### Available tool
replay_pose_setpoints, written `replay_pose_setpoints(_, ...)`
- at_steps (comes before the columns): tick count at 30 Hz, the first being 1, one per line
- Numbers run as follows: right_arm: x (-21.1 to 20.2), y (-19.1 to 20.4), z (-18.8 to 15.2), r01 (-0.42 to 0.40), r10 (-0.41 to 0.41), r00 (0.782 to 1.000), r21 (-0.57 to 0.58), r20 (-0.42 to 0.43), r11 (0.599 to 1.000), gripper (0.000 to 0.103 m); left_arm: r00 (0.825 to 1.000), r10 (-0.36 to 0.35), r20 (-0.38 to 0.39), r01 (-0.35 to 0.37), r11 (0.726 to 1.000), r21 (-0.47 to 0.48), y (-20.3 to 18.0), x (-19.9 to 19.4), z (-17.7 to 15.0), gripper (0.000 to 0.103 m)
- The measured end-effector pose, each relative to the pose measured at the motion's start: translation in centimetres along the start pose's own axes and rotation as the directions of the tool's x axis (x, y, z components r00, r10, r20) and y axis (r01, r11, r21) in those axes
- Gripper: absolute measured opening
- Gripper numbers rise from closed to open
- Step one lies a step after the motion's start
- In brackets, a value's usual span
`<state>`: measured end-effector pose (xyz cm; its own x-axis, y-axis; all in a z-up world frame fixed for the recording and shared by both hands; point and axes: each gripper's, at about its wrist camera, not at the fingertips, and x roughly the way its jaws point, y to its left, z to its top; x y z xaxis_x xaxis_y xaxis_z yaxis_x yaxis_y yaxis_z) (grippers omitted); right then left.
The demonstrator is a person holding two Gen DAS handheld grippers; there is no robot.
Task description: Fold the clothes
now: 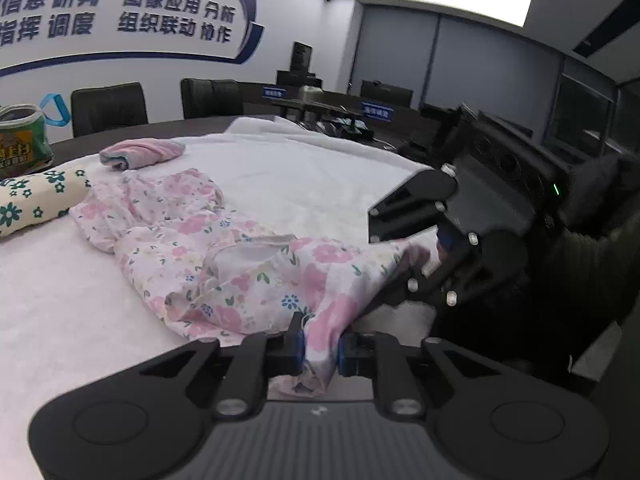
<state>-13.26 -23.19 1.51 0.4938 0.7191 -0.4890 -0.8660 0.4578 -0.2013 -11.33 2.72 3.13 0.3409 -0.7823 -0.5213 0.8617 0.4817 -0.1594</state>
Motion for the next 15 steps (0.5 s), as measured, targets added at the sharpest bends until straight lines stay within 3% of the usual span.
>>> replay_pose_setpoints(4, -1.6, -0.1, 0.0, -0.162, 0.162, 0.987, 0.088, 0.006, 0.983, 0.016, 0.997, -0.068, 0.032, 0.065, 0.994, 0.089, -2.5, -1.9, -1.0, 0.017)
replay_pose_setpoints(6, -2.4, -0.1, 0.0, -0.241, 0.242, 0.97, 0.139, 0.013, 0.96, 0.015, 0.997, -0.037, 0.074, 0.023, 0.983, 0.184, -4.1, -2.7, -1.9, 0.029)
replay_pose_setpoints(7, -2.6, -0.2, 0.0, -0.265, 0.265, 0.964, 0.157, 0.017, 0.951, 0.015, 0.995, -0.019, 0.096, -0.003, 0.973, 0.23, -4.9, -3.0, -2.4, 0.048)
replay_pose_setpoints(8, -2.8, -0.3, 0.0, -0.286, 0.286, 0.958, 0.177, 0.023, 0.942, 0.015, 0.994, 0.001, 0.105, -0.03, 0.961, 0.276, -5.4, -2.9, -2.8, 0.059)
replay_pose_setpoints(11, -3.0, -1.5, -0.1, -0.325, 0.324, 0.945, 0.257, 0.05, 0.91, 0.016, 0.995, 0.042, 0.094, -0.074, 0.927, 0.369, -6.2, -1.7, -4.0, 0.058)
replay_pose_setpoints(15, -2.7, -3.6, -0.3, -0.391, 0.389, 0.918, 0.35, 0.078, 0.851, 0.016, 0.988, 0.04, 0.149, -0.091, 0.933, 0.349, -5.3, -1.4, -3.6, 0.058)
